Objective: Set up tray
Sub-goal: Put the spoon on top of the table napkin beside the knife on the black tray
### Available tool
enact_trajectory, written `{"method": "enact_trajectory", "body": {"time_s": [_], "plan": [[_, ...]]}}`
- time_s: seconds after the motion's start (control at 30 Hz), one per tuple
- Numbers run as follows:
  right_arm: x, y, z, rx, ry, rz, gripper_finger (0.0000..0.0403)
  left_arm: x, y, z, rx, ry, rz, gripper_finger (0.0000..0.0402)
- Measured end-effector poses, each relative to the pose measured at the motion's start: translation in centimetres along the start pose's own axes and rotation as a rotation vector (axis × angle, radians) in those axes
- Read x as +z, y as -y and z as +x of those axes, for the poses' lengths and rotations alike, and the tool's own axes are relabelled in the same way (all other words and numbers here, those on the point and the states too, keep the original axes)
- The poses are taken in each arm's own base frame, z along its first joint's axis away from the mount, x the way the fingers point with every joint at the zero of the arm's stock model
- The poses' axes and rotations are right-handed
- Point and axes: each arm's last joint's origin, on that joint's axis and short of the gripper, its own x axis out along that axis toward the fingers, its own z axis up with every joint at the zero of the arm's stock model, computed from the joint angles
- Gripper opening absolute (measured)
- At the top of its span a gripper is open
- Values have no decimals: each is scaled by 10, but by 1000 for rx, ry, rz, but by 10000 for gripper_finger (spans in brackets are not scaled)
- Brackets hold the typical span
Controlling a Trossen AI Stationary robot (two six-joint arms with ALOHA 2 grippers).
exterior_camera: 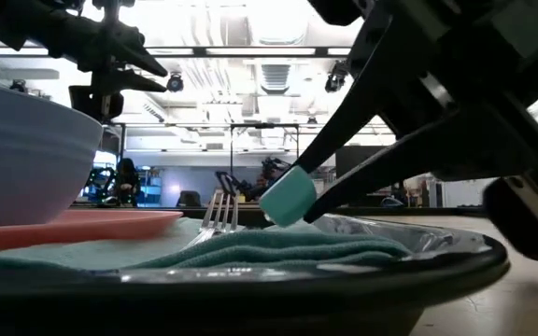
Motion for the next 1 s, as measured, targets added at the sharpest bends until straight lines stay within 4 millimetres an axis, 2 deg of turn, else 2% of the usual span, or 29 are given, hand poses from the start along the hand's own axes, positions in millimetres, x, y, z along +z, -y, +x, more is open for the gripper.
{"method": "enact_trajectory", "body": {"time_s": [0.47, 0.63, 0.8, 1.0], "plan": [[8, 5, 3, -53, -35, 58, 24, 0, 0, 0, -1, -1, 0, 68], [5, 4, 3, -89, -113, 54, 54, 0, 0, 0, 0, -1, 0, 68], [5, 4, 3, -97, -118, 70, 85, 0, 0, 0, 0, -1, 0, 68], [8, 5, 4, -120, -100, 64, 90, 0, 0, 0, 0, -1, 0, 68]]}}
